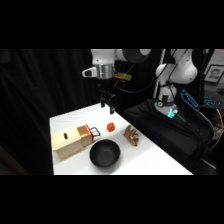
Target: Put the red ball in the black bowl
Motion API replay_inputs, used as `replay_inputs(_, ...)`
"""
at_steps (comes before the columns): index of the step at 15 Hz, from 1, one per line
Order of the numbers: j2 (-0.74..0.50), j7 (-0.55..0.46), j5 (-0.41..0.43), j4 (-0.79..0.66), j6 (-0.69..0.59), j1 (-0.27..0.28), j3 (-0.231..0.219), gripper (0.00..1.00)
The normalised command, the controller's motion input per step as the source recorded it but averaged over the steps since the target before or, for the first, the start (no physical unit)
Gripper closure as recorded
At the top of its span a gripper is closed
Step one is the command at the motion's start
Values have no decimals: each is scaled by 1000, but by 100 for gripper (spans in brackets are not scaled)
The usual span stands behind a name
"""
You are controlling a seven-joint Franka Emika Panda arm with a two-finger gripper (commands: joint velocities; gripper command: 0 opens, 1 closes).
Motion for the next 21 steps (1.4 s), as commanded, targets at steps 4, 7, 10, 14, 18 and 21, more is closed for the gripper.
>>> replay_inputs(4,-106,-98,81,-170,182,-76,-78,0)
replay_inputs(7,-131,-124,107,-244,274,-76,-70,0)
replay_inputs(10,-146,-151,115,-304,375,-69,-59,0)
replay_inputs(14,-123,-175,155,-298,332,-54,-51,0)
replay_inputs(18,-51,-192,176,-233,309,-46,-50,0)
replay_inputs(21,34,-190,166,-157,307,-40,-47,0)
